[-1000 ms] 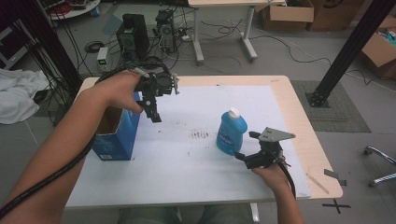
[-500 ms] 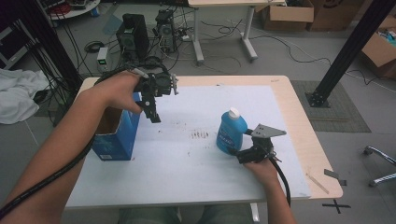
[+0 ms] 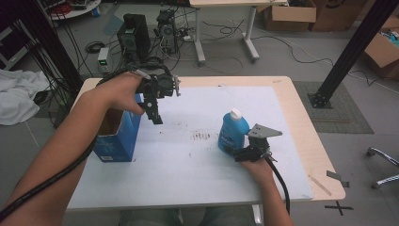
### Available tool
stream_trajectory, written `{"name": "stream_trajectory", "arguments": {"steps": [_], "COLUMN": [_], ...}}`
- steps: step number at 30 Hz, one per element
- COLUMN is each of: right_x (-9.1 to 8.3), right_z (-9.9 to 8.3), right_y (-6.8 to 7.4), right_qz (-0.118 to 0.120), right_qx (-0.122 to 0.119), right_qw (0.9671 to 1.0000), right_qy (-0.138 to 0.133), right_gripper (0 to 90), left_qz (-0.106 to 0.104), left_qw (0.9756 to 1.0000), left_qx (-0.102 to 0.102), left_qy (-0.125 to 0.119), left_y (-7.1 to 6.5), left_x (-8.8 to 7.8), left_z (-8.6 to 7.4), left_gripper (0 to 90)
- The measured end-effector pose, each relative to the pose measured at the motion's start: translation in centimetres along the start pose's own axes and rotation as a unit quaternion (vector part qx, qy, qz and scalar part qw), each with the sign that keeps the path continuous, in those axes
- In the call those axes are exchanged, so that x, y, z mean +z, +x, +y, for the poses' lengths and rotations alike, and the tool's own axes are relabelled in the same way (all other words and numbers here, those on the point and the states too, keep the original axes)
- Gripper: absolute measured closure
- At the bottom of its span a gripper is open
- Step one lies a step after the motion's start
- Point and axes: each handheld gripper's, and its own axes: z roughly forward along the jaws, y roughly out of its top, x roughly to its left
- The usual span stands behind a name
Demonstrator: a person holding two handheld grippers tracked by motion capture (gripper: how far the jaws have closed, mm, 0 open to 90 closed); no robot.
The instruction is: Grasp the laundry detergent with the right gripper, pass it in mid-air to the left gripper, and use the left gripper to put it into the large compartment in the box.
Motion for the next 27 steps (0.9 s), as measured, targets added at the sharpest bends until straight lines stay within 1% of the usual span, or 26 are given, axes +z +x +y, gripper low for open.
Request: {"name": "stream_trajectory", "arguments": {"steps": [3, 7, 11, 16, 27], "right_x": [0.12, 0.21, 0.23, 0.19, 0.26], "right_z": [-0.01, -0.05, -0.02, -0.03, -0.03], "right_y": [-0.07, -0.10, -0.09, -0.11, -0.12], "right_qz": [-0.001, -0.005, -0.006, -0.013, -0.010], "right_qx": [-0.001, -0.001, -0.001, -0.002, -0.004], "right_qw": [1.0000, 1.0000, 0.9999, 0.9999, 0.9999], "right_qy": [-0.006, -0.006, -0.009, -0.009, -0.010], "right_gripper": [6.1, 11.1, 14.0, 16.7, 25.7], "left_qz": [0.000, 0.001, 0.001, 0.002, 0.000], "left_qw": [1.0000, 1.0000, 1.0000, 1.0000, 1.0000], "left_qx": [-0.002, -0.001, -0.003, -0.002, 0.000], "left_qy": [0.000, 0.001, -0.001, -0.001, -0.001], "left_y": [-0.01, -0.09, -0.07, -0.04, 0.01], "left_x": [-0.01, -0.08, -0.13, -0.07, 0.19], "left_z": [-0.01, -0.09, -0.28, -0.37, -0.12], "left_gripper": [0.1, 0.1, 0.1, 0.1, 0.1]}}
